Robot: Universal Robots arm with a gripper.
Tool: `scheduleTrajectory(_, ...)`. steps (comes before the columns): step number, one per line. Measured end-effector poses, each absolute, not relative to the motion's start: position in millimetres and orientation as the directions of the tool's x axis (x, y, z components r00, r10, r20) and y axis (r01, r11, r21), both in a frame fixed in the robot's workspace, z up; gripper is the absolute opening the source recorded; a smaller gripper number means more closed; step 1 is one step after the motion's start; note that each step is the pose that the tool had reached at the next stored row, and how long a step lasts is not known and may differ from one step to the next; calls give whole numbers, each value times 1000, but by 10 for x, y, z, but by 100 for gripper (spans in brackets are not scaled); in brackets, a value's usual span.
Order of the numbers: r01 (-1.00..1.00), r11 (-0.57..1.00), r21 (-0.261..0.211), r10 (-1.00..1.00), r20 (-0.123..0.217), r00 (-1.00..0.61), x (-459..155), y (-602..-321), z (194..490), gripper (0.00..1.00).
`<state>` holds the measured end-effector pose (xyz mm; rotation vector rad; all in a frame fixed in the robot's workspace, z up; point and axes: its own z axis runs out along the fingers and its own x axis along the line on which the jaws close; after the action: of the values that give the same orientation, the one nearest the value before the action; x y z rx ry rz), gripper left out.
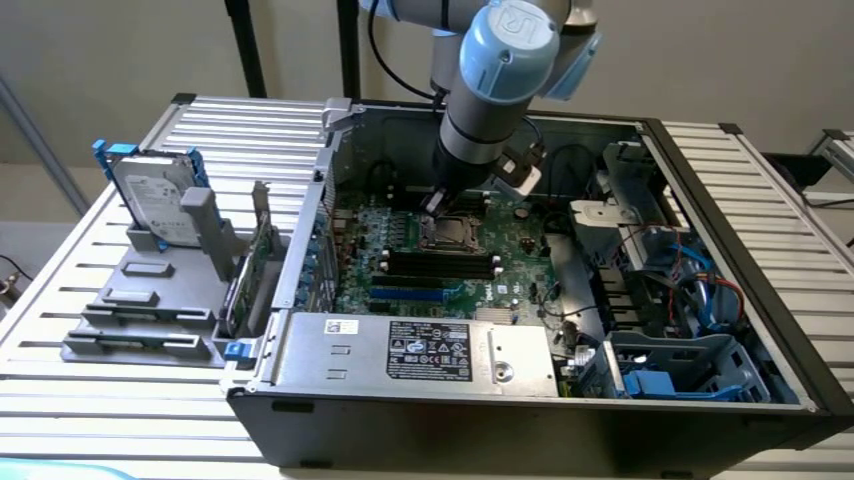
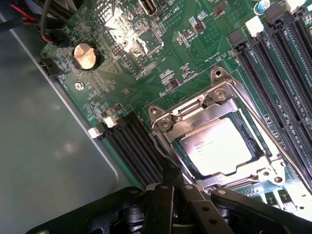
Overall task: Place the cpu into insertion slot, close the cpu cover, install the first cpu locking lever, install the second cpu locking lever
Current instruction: 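Install the first cpu locking lever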
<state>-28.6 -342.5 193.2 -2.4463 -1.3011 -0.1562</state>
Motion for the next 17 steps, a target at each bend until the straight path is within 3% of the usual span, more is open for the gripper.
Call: scheduleTrajectory(17, 819, -508, -266, 779, 265, 569, -358, -3424, 1931, 11)
